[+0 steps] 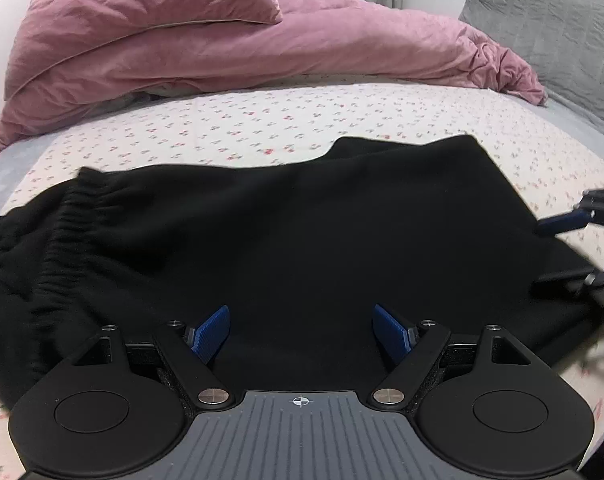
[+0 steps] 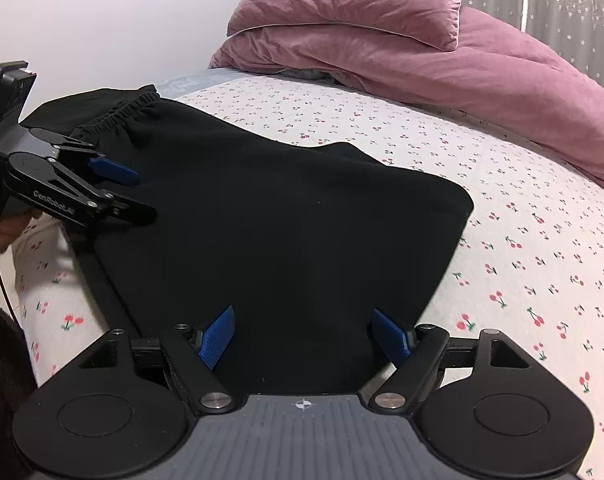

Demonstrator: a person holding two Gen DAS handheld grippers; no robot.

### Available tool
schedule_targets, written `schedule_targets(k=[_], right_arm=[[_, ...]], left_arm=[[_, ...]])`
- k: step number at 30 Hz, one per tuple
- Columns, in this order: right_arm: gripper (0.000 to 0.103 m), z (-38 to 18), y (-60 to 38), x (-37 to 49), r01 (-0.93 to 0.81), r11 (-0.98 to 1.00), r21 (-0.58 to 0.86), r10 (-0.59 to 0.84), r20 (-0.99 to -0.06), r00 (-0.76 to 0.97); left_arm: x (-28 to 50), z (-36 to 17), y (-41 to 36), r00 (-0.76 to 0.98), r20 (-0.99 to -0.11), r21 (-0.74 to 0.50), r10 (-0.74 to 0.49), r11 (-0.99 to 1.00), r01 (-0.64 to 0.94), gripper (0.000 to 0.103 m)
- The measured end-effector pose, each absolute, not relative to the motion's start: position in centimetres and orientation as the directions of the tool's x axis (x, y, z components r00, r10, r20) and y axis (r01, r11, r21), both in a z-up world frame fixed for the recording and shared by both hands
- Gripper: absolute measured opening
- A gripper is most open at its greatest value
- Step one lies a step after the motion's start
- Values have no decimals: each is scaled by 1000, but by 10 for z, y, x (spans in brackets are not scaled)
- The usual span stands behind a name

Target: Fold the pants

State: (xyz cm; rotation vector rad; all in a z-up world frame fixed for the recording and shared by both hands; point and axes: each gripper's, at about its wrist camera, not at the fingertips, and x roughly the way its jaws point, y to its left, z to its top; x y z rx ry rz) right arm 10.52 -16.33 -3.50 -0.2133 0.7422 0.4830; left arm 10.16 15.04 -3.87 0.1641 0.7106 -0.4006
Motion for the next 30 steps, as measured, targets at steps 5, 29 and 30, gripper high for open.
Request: schedule_targets(k=[5, 29, 30], right_arm=[[78, -29, -172, 99, -466, 884, -25, 313, -709, 632], [44, -40, -251, 100, -83, 720, 689, 674, -665, 323], [35, -40, -250, 100, -83, 709, 700, 685, -656, 317]], left_arm=[[95, -36, 156, 689, -658, 7, -305, 912, 411, 81], [51, -38, 68, 543, -556, -119, -630, 707, 698, 96], [48, -38, 64, 539, -554, -107, -635, 696, 710, 96]])
